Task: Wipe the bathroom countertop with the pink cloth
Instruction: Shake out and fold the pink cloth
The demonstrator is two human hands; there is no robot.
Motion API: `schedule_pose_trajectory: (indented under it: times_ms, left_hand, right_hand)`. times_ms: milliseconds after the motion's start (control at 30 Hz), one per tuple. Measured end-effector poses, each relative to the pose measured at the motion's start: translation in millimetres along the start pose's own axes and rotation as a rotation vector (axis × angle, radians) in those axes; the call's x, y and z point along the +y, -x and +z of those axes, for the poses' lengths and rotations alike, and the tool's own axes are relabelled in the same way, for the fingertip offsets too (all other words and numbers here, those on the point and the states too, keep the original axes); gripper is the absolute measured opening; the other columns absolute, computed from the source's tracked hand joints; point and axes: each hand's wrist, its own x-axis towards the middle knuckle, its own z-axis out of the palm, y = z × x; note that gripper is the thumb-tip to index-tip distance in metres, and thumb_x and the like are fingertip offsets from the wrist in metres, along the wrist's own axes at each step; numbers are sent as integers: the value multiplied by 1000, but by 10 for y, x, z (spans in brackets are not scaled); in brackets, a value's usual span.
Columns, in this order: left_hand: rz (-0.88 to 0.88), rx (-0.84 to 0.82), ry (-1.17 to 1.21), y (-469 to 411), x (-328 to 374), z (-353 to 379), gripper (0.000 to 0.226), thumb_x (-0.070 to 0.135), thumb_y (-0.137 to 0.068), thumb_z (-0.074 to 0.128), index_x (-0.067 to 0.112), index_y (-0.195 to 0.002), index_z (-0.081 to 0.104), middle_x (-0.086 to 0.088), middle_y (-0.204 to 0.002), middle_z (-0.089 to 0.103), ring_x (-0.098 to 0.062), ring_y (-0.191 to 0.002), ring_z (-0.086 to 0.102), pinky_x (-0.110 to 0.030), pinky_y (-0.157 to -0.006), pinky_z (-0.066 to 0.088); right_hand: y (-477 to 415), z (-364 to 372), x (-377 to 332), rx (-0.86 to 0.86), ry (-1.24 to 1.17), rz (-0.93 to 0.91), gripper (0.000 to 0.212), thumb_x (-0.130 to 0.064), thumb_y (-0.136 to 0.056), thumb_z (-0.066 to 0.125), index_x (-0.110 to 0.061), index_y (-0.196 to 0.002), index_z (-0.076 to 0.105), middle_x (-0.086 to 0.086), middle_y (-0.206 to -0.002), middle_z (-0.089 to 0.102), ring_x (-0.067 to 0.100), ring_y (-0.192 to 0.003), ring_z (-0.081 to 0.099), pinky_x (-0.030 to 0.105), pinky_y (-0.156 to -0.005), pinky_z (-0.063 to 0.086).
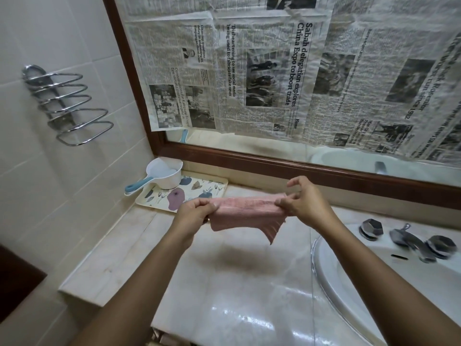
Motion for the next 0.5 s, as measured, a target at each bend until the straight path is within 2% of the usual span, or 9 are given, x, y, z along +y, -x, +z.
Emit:
schedule_pose_trajectory:
  times_ms: [67,133,200,267,333,400,500]
  left_hand:
    - [31,-11,-61,26,46,-92,3,11,-90,76,8,-90,75,-9,-88,75,-21,-83,64,-36,-86,53]
    - [36,-40,-100,62,92,-193,13,8,-88,77,6,-101,77,-13,-99,79,-20,-89,70,-35,-91,55]
    - [43,-60,-136,101,127,-291,20,1,-87,75,6,-106,77,-13,-102,80,-18,-91,73,-29,-88,56]
    - [61,-56,-173,135,148,-382,24,-3,-85,76,8,-106,76,-9,-98,81,-17,-92,75,-19,-80,54]
    - [74,-43,-215,164,155,-446,25,-3,-83,79,9,-104,76,-7,-94,82,-16,-91,77,-14,-76,54]
    - [83,-8,-248,175,161,-495,25,-1,-81,82,11,-103,76,-5,-91,82,-14,-89,77,-18,-77,53]
    - [117,85,-354,164,181,-564,24,8,-81,85,18,-100,74,0,-86,81,-9,-84,76,-21,-77,53]
  right_hand:
    - [17,52,9,0,-2,-24,39,-32,-77,90,-34,-97,57,4,-82,77,24,-74,76,44,-74,62]
    - [4,105,13,6,0,-64,27,-33,-76,91,-30,-89,67,0,-80,77,20,-75,75,42,-75,62]
    - [1,138,-2,-28,13,-94,20,-31,-74,92,-28,-85,75,-5,-79,77,14,-77,73,35,-75,59]
    - [21,185,-32,-99,60,-117,23,-26,-74,91,-29,-92,77,-8,-83,77,12,-81,71,29,-73,54]
    - [52,253,-66,-146,144,-145,35,-23,-72,90,-32,-103,76,-9,-90,76,11,-86,71,27,-74,55]
    - [68,343,-98,-161,230,-172,43,-19,-73,85,-35,-111,72,-10,-97,74,12,-87,70,26,-72,56]
    - [49,485,-122,-157,344,-206,40,-12,-82,72,-33,-115,73,-8,-104,71,10,-88,64,11,-61,45]
